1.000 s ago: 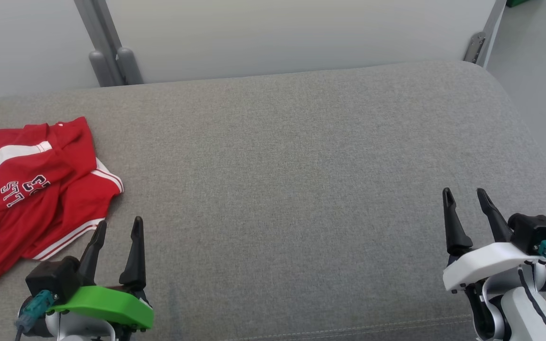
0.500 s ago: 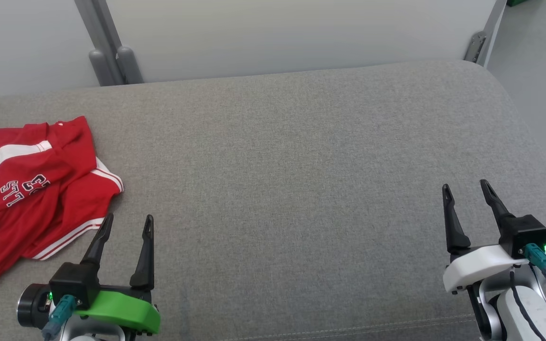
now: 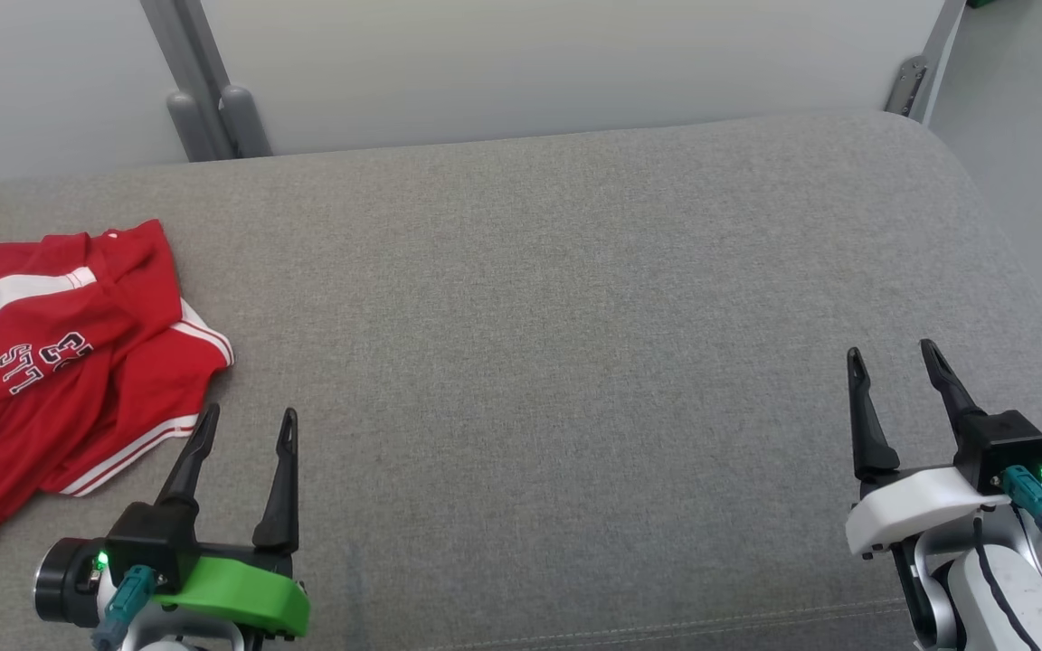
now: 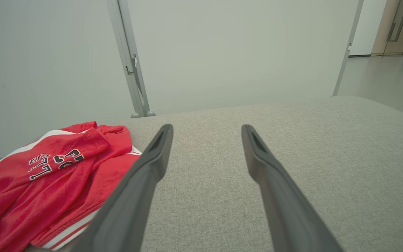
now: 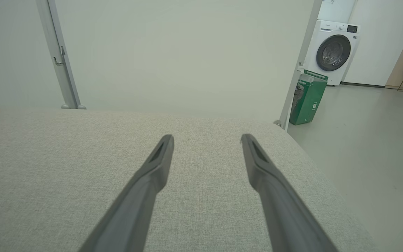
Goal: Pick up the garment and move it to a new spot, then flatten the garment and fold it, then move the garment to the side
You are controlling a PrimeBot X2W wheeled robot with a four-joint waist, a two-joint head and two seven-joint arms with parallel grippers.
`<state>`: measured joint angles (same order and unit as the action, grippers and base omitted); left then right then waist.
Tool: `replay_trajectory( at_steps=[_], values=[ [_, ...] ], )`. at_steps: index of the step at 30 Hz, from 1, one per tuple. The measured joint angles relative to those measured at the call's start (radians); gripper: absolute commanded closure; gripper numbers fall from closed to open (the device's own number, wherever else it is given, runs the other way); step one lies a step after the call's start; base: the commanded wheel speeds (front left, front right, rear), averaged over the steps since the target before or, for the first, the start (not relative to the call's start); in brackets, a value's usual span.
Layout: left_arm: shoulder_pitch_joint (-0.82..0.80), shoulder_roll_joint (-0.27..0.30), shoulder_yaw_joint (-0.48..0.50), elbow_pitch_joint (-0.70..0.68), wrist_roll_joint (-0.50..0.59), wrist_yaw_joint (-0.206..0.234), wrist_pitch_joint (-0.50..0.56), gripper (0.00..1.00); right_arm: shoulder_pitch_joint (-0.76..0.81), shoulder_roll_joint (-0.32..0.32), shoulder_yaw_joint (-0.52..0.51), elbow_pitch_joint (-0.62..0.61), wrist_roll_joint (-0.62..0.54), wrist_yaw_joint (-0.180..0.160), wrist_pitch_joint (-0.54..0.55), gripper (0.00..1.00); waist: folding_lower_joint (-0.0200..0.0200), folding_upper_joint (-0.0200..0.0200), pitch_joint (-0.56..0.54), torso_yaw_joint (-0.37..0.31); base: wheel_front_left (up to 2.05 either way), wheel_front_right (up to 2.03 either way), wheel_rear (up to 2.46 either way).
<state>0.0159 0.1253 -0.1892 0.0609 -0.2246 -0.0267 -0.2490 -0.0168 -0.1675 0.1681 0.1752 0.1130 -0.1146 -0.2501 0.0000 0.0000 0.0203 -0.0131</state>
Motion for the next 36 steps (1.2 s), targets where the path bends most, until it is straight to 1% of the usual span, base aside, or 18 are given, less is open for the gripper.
replay_trajectory(
  at_steps=[7, 15, 19, 25, 27, 36],
  values=[
    [0.0, -0.009, 0.011, 0.0, 0.002, -0.001, 0.0, 0.0, 0.0, 0.002, -0.004, 0.0, 0.001, 0.009, 0.0, 0.0, 0.0, 0.0, -0.001, 0.001, 0.0, 0.0, 0.0],
    [0.0, -0.016, 0.02, 0.003, 0.008, -0.021, 0.0, 0.0, 0.0, 0.002, -0.011, 0.002, 0.001, 0.016, 0.0, 0.0, 0.0, 0.0, -0.001, 0.005, 0.0, 0.0, 0.0],
    [0.0, -0.023, 0.014, 0.012, 0.01, -0.028, 0.0, 0.0, 0.0, 0.001, -0.029, 0.002, 0.002, 0.016, 0.0, 0.0, 0.0, 0.0, -0.001, 0.019, 0.0, 0.0, 0.0],
    [0.0, -0.024, 0.015, 0.023, 0.019, -0.035, 0.0, 0.0, 0.001, 0.002, -0.027, 0.002, 0.002, 0.018, 0.0, 0.0, 0.0, 0.0, -0.002, 0.06, 0.0, 0.0, 0.0],
    [0.0, -0.026, 0.017, 0.028, 0.019, -0.036, 0.0, 0.0, 0.001, 0.003, -0.024, 0.002, 0.002, 0.026, 0.0, 0.0, 0.0, 0.0, -0.003, 0.086, 0.0, 0.0, 0.0],
    [0.004, -0.036, 0.037, 0.055, 0.02, -0.036, 0.0, 0.0, 0.001, 0.013, -0.006, 0.006, 0.002, 0.044, 0.0, 0.0, 0.0, 0.0, -0.013, 0.185, 0.0, 0.0, 0.0]
  ],
)
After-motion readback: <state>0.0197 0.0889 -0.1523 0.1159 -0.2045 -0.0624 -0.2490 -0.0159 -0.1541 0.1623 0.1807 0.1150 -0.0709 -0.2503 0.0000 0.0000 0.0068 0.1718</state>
